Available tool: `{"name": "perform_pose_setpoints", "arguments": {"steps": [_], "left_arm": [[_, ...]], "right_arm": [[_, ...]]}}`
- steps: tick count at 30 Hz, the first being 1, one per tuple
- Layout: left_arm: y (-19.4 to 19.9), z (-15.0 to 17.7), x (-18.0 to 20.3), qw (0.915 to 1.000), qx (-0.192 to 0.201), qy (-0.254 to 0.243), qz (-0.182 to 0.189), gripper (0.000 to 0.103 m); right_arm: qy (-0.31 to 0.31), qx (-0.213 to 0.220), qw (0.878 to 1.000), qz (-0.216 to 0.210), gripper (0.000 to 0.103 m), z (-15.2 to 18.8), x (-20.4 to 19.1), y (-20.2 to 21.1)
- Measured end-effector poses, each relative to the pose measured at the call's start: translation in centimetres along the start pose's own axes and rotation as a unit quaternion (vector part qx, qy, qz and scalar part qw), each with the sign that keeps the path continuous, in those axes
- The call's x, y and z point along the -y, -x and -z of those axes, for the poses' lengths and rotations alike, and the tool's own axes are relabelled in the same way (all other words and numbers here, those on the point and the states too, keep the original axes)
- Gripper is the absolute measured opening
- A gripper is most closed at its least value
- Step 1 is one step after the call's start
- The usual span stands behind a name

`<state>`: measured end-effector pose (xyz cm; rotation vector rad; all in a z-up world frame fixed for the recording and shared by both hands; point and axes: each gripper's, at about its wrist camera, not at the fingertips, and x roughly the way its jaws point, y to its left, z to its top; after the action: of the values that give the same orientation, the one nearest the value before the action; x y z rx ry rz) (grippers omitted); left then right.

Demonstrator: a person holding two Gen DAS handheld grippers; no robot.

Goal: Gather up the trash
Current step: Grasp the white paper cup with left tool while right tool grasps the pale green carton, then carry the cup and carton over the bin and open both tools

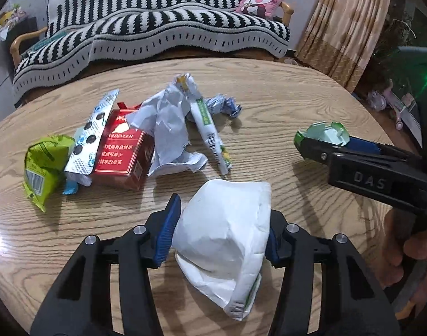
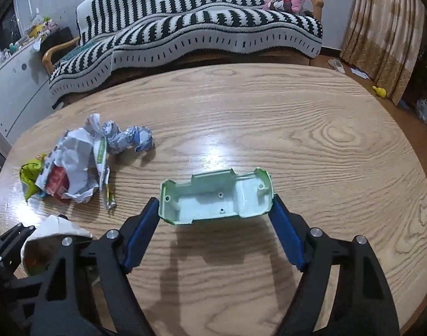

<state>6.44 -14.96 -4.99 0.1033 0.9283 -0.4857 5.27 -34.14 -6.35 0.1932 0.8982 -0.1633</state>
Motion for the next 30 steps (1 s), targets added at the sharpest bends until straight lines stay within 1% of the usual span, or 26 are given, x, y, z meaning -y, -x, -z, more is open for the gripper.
{"name": "perform_pose_setpoints", "arguments": {"steps": [4,7,11,14,18,20,21,24,26,27,30], "left_arm": [[1.3,-0.1,1.8,0.9999,0.011,-0.012,0.004,0.051],[2.0,-0.1,4.3,0.9994,0.020,-0.026,0.010,0.051],[2.6,0.4,8.5,0.9977,0.026,-0.053,0.034,0.051],[3.3,0.8,12.3,0.9951,0.032,-0.075,0.056,0.051],[3.9,1.5,17.4,0.9899,0.040,-0.102,0.090,0.051],[4.2,2.3,20.4,0.9857,0.042,-0.118,0.113,0.051],[4.3,2.9,22.6,0.9820,0.041,-0.131,0.129,0.051],[4.4,4.5,26.9,0.9731,0.034,-0.158,0.165,0.051],[4.2,5.9,30.0,0.9652,0.027,-0.180,0.188,0.051],[4.0,6.8,31.8,0.9598,0.020,-0.195,0.201,0.051],[3.1,8.9,35.1,0.9501,0.005,-0.225,0.216,0.051]], "right_arm": [[-0.004,0.010,1.000,0.002,0.077,0.9,1.7,2.6],[-0.018,0.020,1.000,0.009,0.077,2.1,4.0,5.0],[-0.039,0.026,0.999,0.019,0.077,4.0,7.4,8.1],[-0.057,0.035,0.997,0.032,0.077,6.0,10.7,11.0],[-0.085,0.045,0.994,0.055,0.077,9.6,16.0,15.0],[-0.104,0.043,0.991,0.066,0.077,11.8,18.9,16.7],[-0.113,0.041,0.990,0.072,0.077,12.6,20.0,17.3],[-0.147,0.029,0.985,0.082,0.077,15.6,24.1,19.1],[-0.164,0.022,0.982,0.094,0.077,17.3,26.3,19.9],[-0.176,0.019,0.979,0.100,0.077,18.4,27.9,20.5],[-0.200,0.006,0.974,0.110,0.077,20.7,31.1,21.3]]}}
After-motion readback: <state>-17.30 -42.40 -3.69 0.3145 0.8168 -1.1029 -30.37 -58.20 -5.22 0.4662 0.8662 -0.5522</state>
